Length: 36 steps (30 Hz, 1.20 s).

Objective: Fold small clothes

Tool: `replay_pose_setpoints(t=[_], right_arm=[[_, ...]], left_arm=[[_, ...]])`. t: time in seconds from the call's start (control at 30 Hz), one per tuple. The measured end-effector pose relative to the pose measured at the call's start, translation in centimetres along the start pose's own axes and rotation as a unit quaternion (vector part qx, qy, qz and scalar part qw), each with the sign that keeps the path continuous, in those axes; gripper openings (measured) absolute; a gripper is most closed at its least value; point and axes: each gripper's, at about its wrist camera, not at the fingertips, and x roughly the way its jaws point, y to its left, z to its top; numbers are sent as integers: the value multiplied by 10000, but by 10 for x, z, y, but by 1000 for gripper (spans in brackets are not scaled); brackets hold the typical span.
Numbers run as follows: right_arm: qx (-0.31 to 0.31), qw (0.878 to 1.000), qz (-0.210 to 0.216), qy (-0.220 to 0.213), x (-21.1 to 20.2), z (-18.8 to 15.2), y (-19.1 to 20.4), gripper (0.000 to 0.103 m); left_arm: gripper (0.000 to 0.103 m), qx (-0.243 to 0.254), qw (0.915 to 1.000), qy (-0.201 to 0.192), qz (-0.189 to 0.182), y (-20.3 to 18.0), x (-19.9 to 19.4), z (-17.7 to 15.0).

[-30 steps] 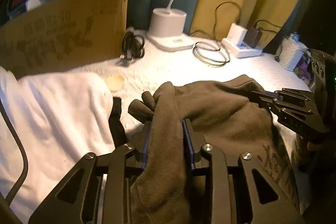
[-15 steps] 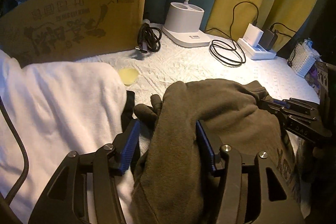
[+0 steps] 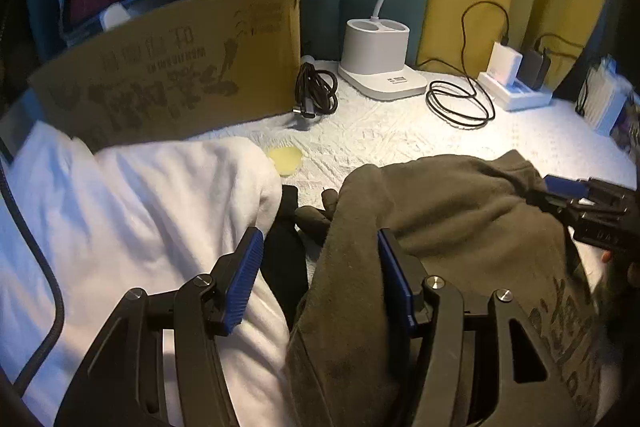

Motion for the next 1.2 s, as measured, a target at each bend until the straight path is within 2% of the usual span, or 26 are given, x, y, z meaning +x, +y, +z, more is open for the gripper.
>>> replay_pose_setpoints(t=[0.1,0.17,0.27,0.4,0.5,0.67,0.93,1.2], right_arm=[[-13,10000,-67,-9,-1,-1,1,58],[75,9999,-152,-12,-3,-2,-2,68],[250,9994,-231,-30,-8,-6,-6,77],[329,9991,-277,-49,-14,-12,-8,78],[345,9988,-326,-76,-20,-15,-5,78],[394,9985,-331,-165,-34,-23,-5,78],[339,9986,-316,-268,-60,-46,-4,78],[433,9980,-354,-298,-90,-75,-11,79]], left_arm=[[59,107,9999,-62,105,-2,-7,0],[59,87,9998,-97,158,0,-12,0],[59,-16,9998,-151,121,5,-21,-1],[59,-95,9997,-206,-34,3,-35,-3],[59,10,9994,-230,-261,-8,-44,-8],[59,145,9989,-127,-424,-26,-50,-23],[59,22,9994,302,-160,-20,-31,-51],[59,-18,9998,180,52,-28,-55,-62]])
